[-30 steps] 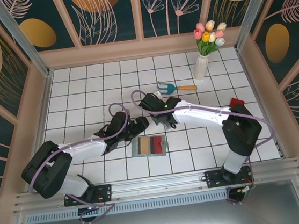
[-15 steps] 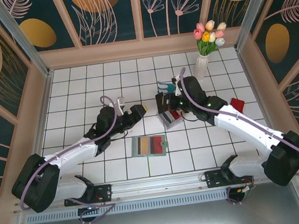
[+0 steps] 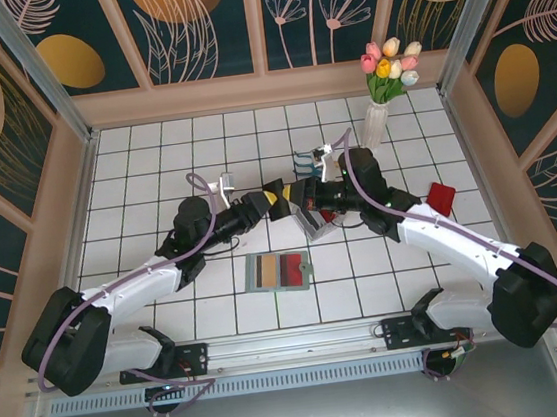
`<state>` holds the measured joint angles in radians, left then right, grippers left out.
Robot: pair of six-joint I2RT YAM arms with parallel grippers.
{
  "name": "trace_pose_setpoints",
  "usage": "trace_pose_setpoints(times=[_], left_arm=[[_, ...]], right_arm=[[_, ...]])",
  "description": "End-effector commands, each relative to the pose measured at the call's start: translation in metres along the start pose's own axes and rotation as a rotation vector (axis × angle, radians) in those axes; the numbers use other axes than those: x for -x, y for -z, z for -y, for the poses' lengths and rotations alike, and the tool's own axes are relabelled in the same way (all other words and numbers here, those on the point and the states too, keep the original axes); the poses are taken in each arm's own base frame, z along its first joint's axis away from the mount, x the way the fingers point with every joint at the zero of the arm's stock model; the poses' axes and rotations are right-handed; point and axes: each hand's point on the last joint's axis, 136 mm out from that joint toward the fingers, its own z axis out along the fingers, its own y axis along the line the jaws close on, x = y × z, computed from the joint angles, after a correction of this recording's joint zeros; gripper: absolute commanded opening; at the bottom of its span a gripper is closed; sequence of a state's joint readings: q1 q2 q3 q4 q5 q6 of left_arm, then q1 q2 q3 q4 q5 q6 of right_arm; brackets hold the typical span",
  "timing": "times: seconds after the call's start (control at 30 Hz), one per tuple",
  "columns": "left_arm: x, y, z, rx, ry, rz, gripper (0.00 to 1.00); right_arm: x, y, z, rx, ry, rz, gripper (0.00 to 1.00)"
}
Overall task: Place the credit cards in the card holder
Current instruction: Pick up the credit card from the storage box.
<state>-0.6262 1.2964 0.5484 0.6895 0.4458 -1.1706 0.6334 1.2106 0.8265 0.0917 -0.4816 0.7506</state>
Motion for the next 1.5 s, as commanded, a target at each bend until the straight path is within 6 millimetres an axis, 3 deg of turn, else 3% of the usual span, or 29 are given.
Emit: trace_pose_setpoints(times=[0.0, 0.2, 0.47, 0.7, 0.8, 0.83, 0.9, 0.97, 1.07, 1.13, 1.3, 1.47], left_arm=[[0.009, 0.004, 0.024, -0.074, -0.040, 0.024, 0.37], [0.009, 0.006, 0.030, -0.089, -0.047, 0.022, 0.15], [0.005, 0.005, 0.038, -0.128, -0.049, -0.008, 0.14], [0.001, 0.006, 0.041, -0.179, -0.016, -0.019, 0.11], [0.000, 0.006, 0.038, -0.166, -0.012, -0.022, 0.12], [0.000, 0.006, 0.033, -0.146, -0.009, -0.018, 0.18], [0.001, 0.007, 0.019, -0.072, -0.005, -0.004, 0.31], [0.002, 0.010, -0.010, 0.087, -0.014, 0.010, 0.52], [-0.008, 0.033, -0.075, 0.422, -0.044, -0.003, 0.63], [-0.021, 0.054, -0.109, 0.569, -0.046, -0.028, 0.67], [-0.050, 0.084, -0.152, 0.691, -0.014, -0.078, 0.76], [-0.069, 0.094, -0.173, 0.733, 0.012, -0.124, 0.78]], right_arm=[[0.007, 0.005, -0.014, 0.084, -0.002, 0.024, 0.00], [-0.001, 0.007, -0.021, 0.173, -0.001, -0.025, 0.08], [-0.009, 0.010, -0.034, 0.286, 0.028, -0.086, 0.20], [-0.007, 0.009, -0.031, 0.283, 0.027, -0.084, 0.21], [-0.007, 0.010, -0.031, 0.283, 0.030, -0.076, 0.12], [-0.006, 0.010, -0.029, 0.272, 0.030, -0.072, 0.07], [-0.003, 0.010, -0.014, 0.191, 0.020, -0.044, 0.03], [-0.004, 0.009, 0.014, 0.036, 0.015, -0.023, 0.02], [-0.022, 0.009, 0.061, -0.190, -0.023, -0.046, 0.01], [-0.045, 0.005, 0.081, -0.283, -0.033, -0.087, 0.01], [-0.096, -0.013, 0.097, -0.361, -0.054, -0.190, 0.01], [-0.128, -0.028, 0.101, -0.383, -0.086, -0.250, 0.00]])
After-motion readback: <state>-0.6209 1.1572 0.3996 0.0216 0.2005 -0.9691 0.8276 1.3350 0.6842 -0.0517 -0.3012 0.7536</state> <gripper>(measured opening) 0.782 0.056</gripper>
